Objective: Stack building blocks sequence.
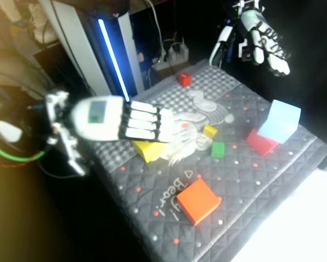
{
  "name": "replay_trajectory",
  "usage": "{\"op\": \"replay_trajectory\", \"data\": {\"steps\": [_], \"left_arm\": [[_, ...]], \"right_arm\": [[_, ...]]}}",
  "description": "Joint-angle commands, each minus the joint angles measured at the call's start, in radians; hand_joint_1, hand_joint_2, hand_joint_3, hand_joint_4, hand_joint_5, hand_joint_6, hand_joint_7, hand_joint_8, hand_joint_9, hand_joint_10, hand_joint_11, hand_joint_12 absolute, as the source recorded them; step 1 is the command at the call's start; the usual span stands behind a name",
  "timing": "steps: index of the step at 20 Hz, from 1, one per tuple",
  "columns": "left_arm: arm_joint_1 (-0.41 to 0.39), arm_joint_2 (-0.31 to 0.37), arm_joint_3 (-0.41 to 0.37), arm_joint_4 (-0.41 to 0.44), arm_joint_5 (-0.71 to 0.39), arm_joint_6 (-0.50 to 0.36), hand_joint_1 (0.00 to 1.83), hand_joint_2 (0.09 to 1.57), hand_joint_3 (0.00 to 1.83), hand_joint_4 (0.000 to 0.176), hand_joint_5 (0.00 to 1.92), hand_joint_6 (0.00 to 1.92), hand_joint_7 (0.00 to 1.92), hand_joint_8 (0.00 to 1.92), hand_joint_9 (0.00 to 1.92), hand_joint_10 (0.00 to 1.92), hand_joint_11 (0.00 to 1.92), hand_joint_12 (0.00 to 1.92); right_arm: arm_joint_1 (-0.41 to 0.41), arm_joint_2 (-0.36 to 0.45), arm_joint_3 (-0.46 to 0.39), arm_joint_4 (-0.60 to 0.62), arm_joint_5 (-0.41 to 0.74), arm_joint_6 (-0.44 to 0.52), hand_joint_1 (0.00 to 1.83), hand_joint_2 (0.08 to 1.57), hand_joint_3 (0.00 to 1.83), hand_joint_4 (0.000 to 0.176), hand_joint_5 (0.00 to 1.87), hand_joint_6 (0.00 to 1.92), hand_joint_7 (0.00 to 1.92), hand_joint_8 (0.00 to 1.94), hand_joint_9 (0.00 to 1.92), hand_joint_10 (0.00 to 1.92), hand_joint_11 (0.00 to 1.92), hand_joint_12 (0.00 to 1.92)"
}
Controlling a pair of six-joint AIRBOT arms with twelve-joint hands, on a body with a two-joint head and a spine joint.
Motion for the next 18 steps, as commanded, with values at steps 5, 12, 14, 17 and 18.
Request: {"op": "replay_trajectory", "data": {"steps": [5, 12, 14, 17, 18], "left_arm": [[0.001, -0.013, 0.008, -0.004, -0.134, -0.028, 0.85, 0.94, 0.01, 0.176, 0.03, 0.0, 0.0, 0.0, 0.0, 0.0, 0.0, 0.0], [0.015, -0.019, 0.009, -0.005, -0.138, -0.046, 0.7, 0.97, 0.01, 0.16, 0.04, 0.0, 0.0, 0.0, 0.0, 0.0, 0.0, 0.0], [0.015, -0.022, 0.011, -0.006, -0.138, -0.049, 0.67, 0.97, 0.01, 0.156, 0.04, 0.0, 0.0, 0.0, 0.0, 0.0, 0.01, 0.01], [0.016, -0.028, 0.016, -0.006, -0.135, -0.058, 0.7, 0.98, 0.01, 0.156, 0.04, 0.0, 0.0, 0.0, 0.0, 0.0, 0.01, 0.01], [0.016, -0.028, 0.017, -0.006, -0.134, -0.059, 0.71, 0.98, 0.01, 0.166, 0.03, 0.0, 0.0, 0.0, 0.0, 0.0, 0.02, 0.01]], "right_arm": [[0.029, -0.024, 0.032, 0.016, 0.018, 0.009, 0.61, 1.08, 0.0, 0.106, 0.22, 0.0, 0.22, 0.0, 0.28, 0.0, 0.37, 0.12], [0.031, -0.032, 0.053, 0.025, -0.017, 0.009, 0.89, 1.07, 0.0, 0.154, 0.28, 0.0, 0.32, 0.01, 0.41, 0.03, 0.0, 1.21], [0.031, -0.038, 0.055, 0.031, -0.017, 0.009, 1.07, 1.07, 0.0, 0.072, 0.56, 0.03, 0.66, 0.1, 0.66, 0.76, 0.42, 1.63], [0.039, -0.043, 0.062, 0.039, -0.014, 0.014, 1.24, 1.16, 0.0, 0.0, 0.94, 0.81, 0.9, 1.33, 0.77, 1.27, 0.36, 1.81], [0.044, -0.043, 0.063, 0.04, -0.007, 0.017, 1.24, 1.17, 0.0, 0.0, 0.96, 0.81, 0.83, 1.45, 0.76, 1.35, 0.55, 1.82]]}}
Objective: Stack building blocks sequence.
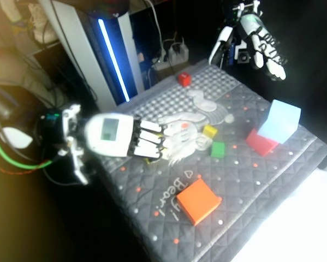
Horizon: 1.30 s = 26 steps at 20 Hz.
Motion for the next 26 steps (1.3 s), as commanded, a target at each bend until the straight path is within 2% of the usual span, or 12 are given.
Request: {"op": "replay_trajectory", "data": {"steps": [1, 2, 3, 4, 7, 9, 11, 15, 18, 22, 24, 26], "left_arm": [[-0.006, -0.003, 0.003, -0.002, -0.12, -0.007, 0.7, 0.98, 0.0, 0.165, 0.04, 0.0, 0.0, 0.0, 0.0, 0.0, 0.05, 0.02], [-0.006, -0.004, 0.003, -0.002, -0.119, -0.008, 0.69, 0.98, 0.0, 0.162, 0.04, 0.0, 0.0, 0.0, 0.0, 0.0, 0.07, 0.04], [-0.006, -0.005, 0.004, -0.002, -0.119, -0.01, 0.73, 0.98, 0.0, 0.145, 0.05, 0.01, 0.0, 0.0, 0.0, 0.0, 0.08, 0.04], [-0.006, -0.008, 0.005, -0.002, -0.118, -0.012, 0.71, 0.98, 0.0, 0.17, 0.03, 0.0, 0.0, 0.0, 0.0, 0.0, 0.07, 0.04], [-0.006, -0.013, 0.012, -0.002, -0.111, -0.022, 0.78, 0.97, 0.0, 0.167, 0.07, 0.01, 0.0, 0.0, 0.0, 0.0, 0.08, 0.06], [-0.006, -0.016, 0.016, -0.001, -0.105, -0.025, 0.78, 0.98, 0.0, 0.173, 0.07, 0.01, 0.0, 0.0, 0.0, 0.0, 0.08, 0.07], [-0.008, -0.02, 0.021, 0.003, -0.1, -0.031, 0.77, 0.97, 0.0, 0.161, 0.09, 0.01, 0.0, 0.0, 0.0, 0.0, 0.0, 0.39], [-0.011, -0.024, 0.024, 0.009, -0.089, -0.034, 0.75, 0.98, 0.0, 0.172, 0.08, 0.0, 0.0, 0.0, 0.0, 0.0, 0.0, 0.38], [-0.015, -0.029, 0.028, 0.015, -0.083, -0.039, 0.74, 0.98, 0.0, 0.176, 0.07, 0.0, 0.0, 0.0, 0.0, 0.0, 0.0, 0.31], [-0.016, -0.031, 0.028, 0.019, -0.076, -0.042, 0.74, 0.98, 0.0, 0.176, 0.06, 0.0, 0.0, 0.0, 0.0, 0.0, 0.0, 0.29], [-0.016, -0.032, 0.029, 0.019, -0.077, -0.045, 0.74, 0.98, 0.0, 0.174, 0.06, 0.0, 0.0, 0.0, 0.0, 0.0, 0.0, 0.35], [-0.018, -0.032, 0.03, 0.024, -0.073, -0.049, 0.76, 0.98, 0.0, 0.175, 0.06, 0.0, 0.0, 0.0, 0.0, 0.0, 0.0, 0.36]], "right_arm": [[0.02, 0.007, 0.008, 0.048, 0.13, -0.003, 1.23, 1.18, 0.0, 0.0, 0.94, 0.83, 0.8, 1.51, 0.8, 1.39, 0.7, 1.78], [0.033, 0.007, 0.012, 0.06, 0.156, -0.003, 1.23, 1.19, 0.0, 0.0, 0.89, 0.87, 0.82, 1.5, 0.82, 1.38, 0.77, 1.74], [0.052, 0.006, 0.018, 0.073, 0.187, -0.003, 1.24, 1.19, 0.0, 0.0, 0.88, 0.9, 0.85, 1.45, 0.83, 1.37, 0.84, 1.71], [0.085, 0.002, 0.03, 0.091, 0.224, -0.003, 1.23, 1.16, 0.0, 0.0, 0.91, 0.9, 0.9, 1.33, 0.88, 1.28, 0.91, 1.61], [0.199, -0.006, 0.068, 0.109, 0.241, -0.035, 1.23, 1.13, 0.0, 0.0, 0.87, 1.05, 1.03, 1.04, 1.03, 0.97, 0.97, 1.32], [0.247, -0.032, 0.11, 0.138, 0.227, -0.051, 1.24, 1.13, 0.0, 0.0, 0.87, 1.02, 1.05, 1.02, 1.1, 0.92, 1.01, 1.36], [0.338, -0.076, 0.172, 0.171, 0.125, -0.116, 1.26, 1.09, 0.0, 0.0, 0.95, 0.94, 1.15, 0.81, 1.19, 0.76, 0.97, 1.41], [0.425, -0.127, 0.246, 0.167, -0.025, -0.153, 1.28, 1.06, 0.0, 0.0, 0.98, 0.85, 1.23, 0.7, 1.28, 0.75, 1.07, 1.42], [0.454, -0.162, 0.297, 0.159, -0.098, -0.153, 1.28, 1.04, 0.0, 0.0, 1.07, 0.73, 1.28, 0.59, 1.38, 0.59, 1.23, 1.26], [0.473, -0.185, 0.34, 0.151, -0.175, -0.154, 1.27, 1.05, 0.0, 0.0, 1.08, 0.71, 1.21, 0.76, 1.33, 0.57, 1.13, 1.18], [0.474, -0.2, 0.358, 0.152, -0.197, -0.154, 1.27, 1.04, 0.0, 0.0, 1.1, 0.7, 1.22, 0.72, 1.32, 0.56, 1.12, 1.11], [0.476, -0.216, 0.374, 0.152, -0.216, -0.154, 1.27, 1.03, 0.0, 0.0, 1.14, 0.62, 1.21, 0.75, 1.3, 0.63, 1.05, 1.31]]}}
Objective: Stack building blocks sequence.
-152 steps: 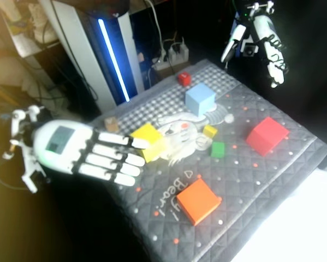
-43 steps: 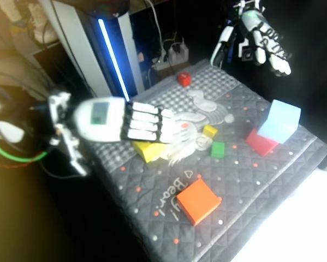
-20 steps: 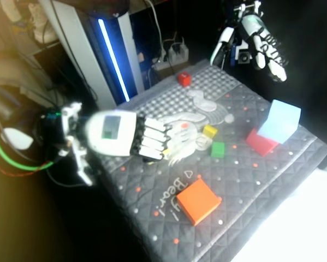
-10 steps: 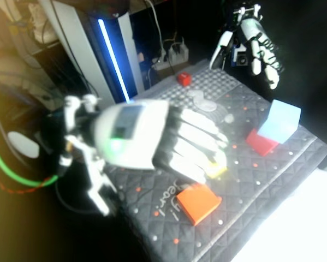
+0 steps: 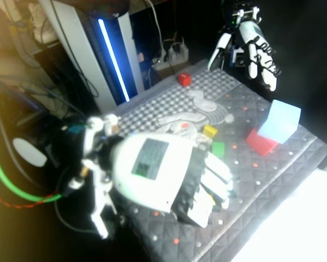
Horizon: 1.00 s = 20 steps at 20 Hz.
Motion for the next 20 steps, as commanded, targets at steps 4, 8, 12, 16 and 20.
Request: {"op": "replay_trajectory", "data": {"steps": [4, 8, 12, 16, 20], "left_arm": [[-0.02, -0.002, 0.01, 0.006, -0.108, -0.014, 0.77, 1.0, 0.0, 0.175, 0.05, 0.0, 0.0, 0.0, 0.0, 0.0, 0.0, 0.3], [-0.022, -0.006, 0.012, 0.006, -0.111, -0.02, 0.78, 0.99, 0.0, 0.168, 0.06, 0.0, 0.0, 0.0, 0.0, 0.0, 0.0, 0.43], [-0.022, -0.006, 0.015, 0.008, -0.11, -0.025, 0.76, 0.99, 0.0, 0.159, 0.07, 0.0, 0.0, 0.0, 0.0, 0.0, 0.0, 0.41], [-0.022, -0.009, 0.016, 0.008, -0.116, -0.026, 0.75, 1.0, 0.01, 0.144, 0.07, 0.0, 0.0, 0.0, 0.0, 0.0, 0.0, 0.37], [-0.022, -0.011, 0.018, 0.008, -0.114, -0.026, 0.76, 0.99, 0.0, 0.158, 0.06, 0.01, 0.0, 0.0, 0.0, 0.0, 0.0, 0.4]], "right_arm": [[0.015, -0.003, 0.01, 0.018, 0.086, -0.001, 1.37, 1.03, 0.0, 0.0, 1.12, 0.62, 1.16, 0.69, 1.16, 0.95, 1.02, 1.24], [0.014, -0.009, 0.015, 0.015, 0.073, -0.001, 1.39, 1.07, 0.0, 0.0, 1.01, 0.85, 1.06, 0.81, 1.04, 1.08, 0.94, 1.18], [0.01, -0.016, 0.022, 0.015, 0.06, -0.001, 1.39, 1.07, 0.0, 0.0, 0.98, 0.89, 1.07, 0.76, 1.05, 1.06, 0.94, 1.23], [0.004, -0.025, 0.028, 0.015, 0.051, -0.001, 1.38, 1.08, 0.0, 0.0, 0.9, 0.92, 1.04, 0.85, 1.14, 0.96, 1.06, 0.99], [-0.003, -0.03, 0.029, 0.016, 0.045, -0.001, 1.25, 1.05, 0.0, 0.0, 0.66, 0.0, 0.91, 0.38, 1.06, 0.18, 0.95, 0.77]]}}
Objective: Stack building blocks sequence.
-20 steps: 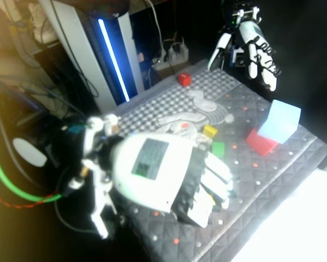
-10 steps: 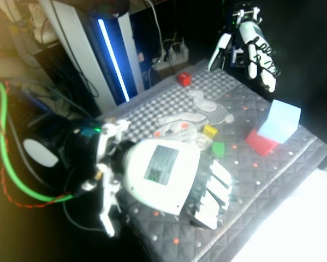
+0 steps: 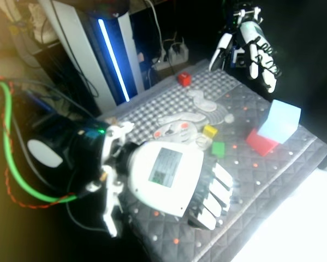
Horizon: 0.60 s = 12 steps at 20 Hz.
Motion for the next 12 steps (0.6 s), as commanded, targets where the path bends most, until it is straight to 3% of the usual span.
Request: {"op": "replay_trajectory", "data": {"steps": [1, 3, 4, 5, 6, 9, 10, 12], "left_arm": [[-0.012, -0.002, 0.004, -0.004, -0.128, -0.008, 0.77, 0.99, 0.0, 0.152, 0.08, 0.0, 0.02, 0.0, 0.01, 0.0, 0.0, 0.5], [-0.012, -0.002, 0.004, -0.004, -0.13, -0.008, 0.72, 0.99, 0.0, 0.157, 0.08, 0.0, 0.01, 0.0, 0.0, 0.0, 0.0, 0.56], [-0.012, -0.002, 0.005, -0.004, -0.13, -0.008, 0.72, 1.0, 0.0, 0.151, 0.07, 0.0, 0.0, 0.0, 0.0, 0.0, 0.0, 0.52], [-0.012, -0.002, 0.005, -0.004, -0.13, -0.008, 0.73, 0.98, 0.0, 0.17, 0.08, 0.0, 0.0, 0.0, 0.0, 0.0, 0.0, 0.49], [-0.012, -0.002, 0.005, -0.005, -0.13, -0.009, 0.74, 0.98, 0.0, 0.165, 0.08, 0.0, 0.0, 0.0, 0.0, 0.0, 0.0, 0.48], [-0.012, -0.002, 0.006, -0.005, -0.13, -0.009, 0.74, 0.98, 0.0, 0.163, 0.08, 0.0, 0.0, 0.0, 0.0, 0.0, 0.0, 0.49], [-0.012, -0.002, 0.006, -0.005, -0.13, -0.009, 0.74, 0.98, 0.0, 0.162, 0.08, 0.0, 0.0, 0.0, 0.0, 0.0, 0.0, 0.51], [-0.012, -0.002, 0.006, -0.005, -0.13, -0.009, 0.74, 0.98, 0.0, 0.164, 0.08, 0.0, 0.0, 0.0, 0.0, 0.0, 0.0, 0.51]], "right_arm": [[0.003, 0.003, 0.005, 0.019, 0.094, -0.001, 1.16, 1.03, 0.0, 0.0, 0.57, 0.0, 0.87, 0.12, 0.94, 0.05, 0.74, 0.9], [-0.002, 0.002, 0.004, 0.021, 0.094, -0.001, 1.14, 1.04, 0.0, 0.0, 0.51, 0.0, 0.84, 0.04, 0.9, 0.02, 0.68, 0.99], [-0.006, 0.002, 0.004, 0.024, 0.094, -0.001, 1.11, 1.03, 0.0, 0.0, 0.43, 0.0, 0.76, 0.01, 0.84, 0.0, 0.54, 1.09], [-0.009, 0.002, 0.002, 0.027, 0.094, -0.001, 1.07, 1.02, 0.0, 0.012, 0.36, 0.0, 0.7, 0.0, 0.78, 0.0, 0.42, 1.16], [-0.01, 0.002, 0.001, 0.028, 0.094, -0.001, 1.02, 1.0, 0.0, 0.037, 0.2, 0.0, 0.53, 0.0, 0.8, 0.01, 0.44, 1.3], [-0.014, 0.002, 0.0, 0.029, 0.094, 0.0, 0.99, 1.0, 0.0, 0.062, 0.09, 0.0, 0.46, 0.0, 0.77, 0.01, 0.32, 1.38], [-0.014, 0.003, -0.001, 0.03, 0.094, 0.0, 0.99, 1.0, 0.0, 0.057, 0.09, 0.0, 0.45, 0.0, 0.79, 0.02, 0.38, 1.36], [-0.014, 0.003, -0.004, 0.031, 0.094, 0.0, 0.98, 1.01, 0.0, 0.074, 0.07, 0.0, 0.44, 0.0, 0.79, 0.02, 0.36, 1.37]]}}
